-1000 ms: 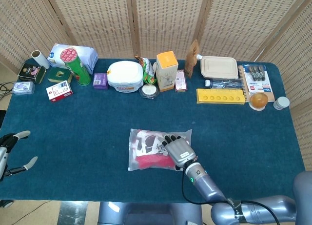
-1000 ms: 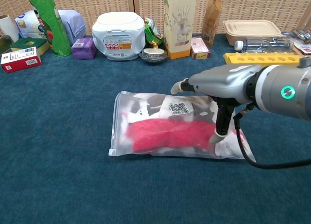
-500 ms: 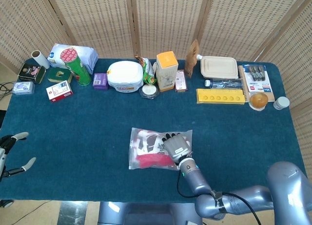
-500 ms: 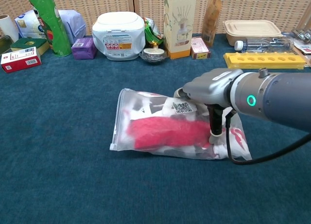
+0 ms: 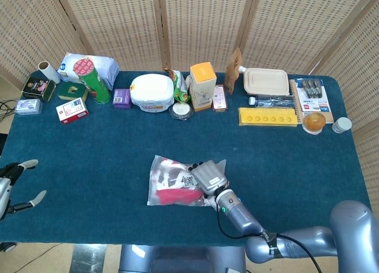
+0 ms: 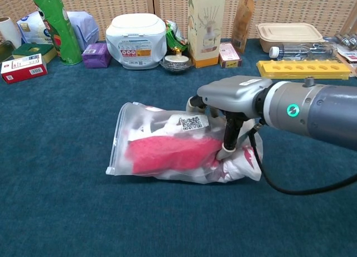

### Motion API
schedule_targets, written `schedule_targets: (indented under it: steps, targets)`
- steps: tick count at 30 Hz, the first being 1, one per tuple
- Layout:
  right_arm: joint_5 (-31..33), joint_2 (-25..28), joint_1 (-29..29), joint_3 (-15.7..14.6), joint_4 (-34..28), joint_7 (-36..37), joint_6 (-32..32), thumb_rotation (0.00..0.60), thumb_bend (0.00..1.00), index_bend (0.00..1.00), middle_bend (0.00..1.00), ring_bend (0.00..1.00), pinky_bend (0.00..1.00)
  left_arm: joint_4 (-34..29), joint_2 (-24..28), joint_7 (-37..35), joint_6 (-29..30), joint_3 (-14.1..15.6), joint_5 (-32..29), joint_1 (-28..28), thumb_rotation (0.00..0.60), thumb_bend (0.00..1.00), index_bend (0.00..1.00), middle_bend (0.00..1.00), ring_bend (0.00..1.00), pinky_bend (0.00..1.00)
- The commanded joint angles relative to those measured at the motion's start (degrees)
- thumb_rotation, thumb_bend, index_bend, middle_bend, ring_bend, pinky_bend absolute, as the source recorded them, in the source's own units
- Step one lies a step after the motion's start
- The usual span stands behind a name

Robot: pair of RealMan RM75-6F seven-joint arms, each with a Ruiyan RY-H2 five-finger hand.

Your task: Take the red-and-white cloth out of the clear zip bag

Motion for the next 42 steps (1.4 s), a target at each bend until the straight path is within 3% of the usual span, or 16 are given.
schedule_targets:
  steps: [1,12,16,28,37,42]
  targets:
    - [-8.1,6.4,-5.1,3.1,-1.5,19.5,-9.9,0.6,0.36,0.79,0.83,1.0,0.97,-0.7,0.5,0.8,-0.2,-0.3,0.3,-0.5,0.398,0.23,0.21,0.31,0.23,0.31]
    - [-20.1,13.4,-10.4,6.3,-2.3,42.6,-16.6,0.6,0.36,0.79,0.84,1.0,0.97,-4.0,2.2,4.3,-3.5,-1.4,0.4,-3.7,0.394,0.23,0.21,0.31,0.23,0.36]
    - [-24.1,14.9,-11.7,7.2,-1.9,50.9,-18.5,0.6,0.36,0.79,0.84,1.0,0.97,-5.5,3.7,6.9,-5.7,-2.3,0.5,-5.9,0.397,0.23,0.22,0.32,0.28,0.4]
    - [-36.5,17.7,-13.2,8.6,-0.6,71.6,-21.1,0.6,0.36,0.79,0.84,1.0,0.97,-9.3,6.0,12.0,-14.5,-3.9,0.1,-13.1,0.392,0.21,0.26,0.56,0.52,0.63]
    - [-44.6,19.0,-13.0,6.6,-0.3,82.0,-18.7,0.6,0.36,0.79,0.84,1.0,0.97,-8.4,4.9,10.9,-19.3,-5.2,2.8,-18.9,0.392,0.18,0.28,0.84,0.79,0.8]
    - [-47.3,19.3,-12.4,5.4,-0.4,85.7,-17.1,0.598,0.36,0.79,0.84,1.0,0.97,-8.1,3.6,9.2,-22.7,-5.2,3.6,-22.0,0.397,0.25,0.3,0.92,0.87,0.85]
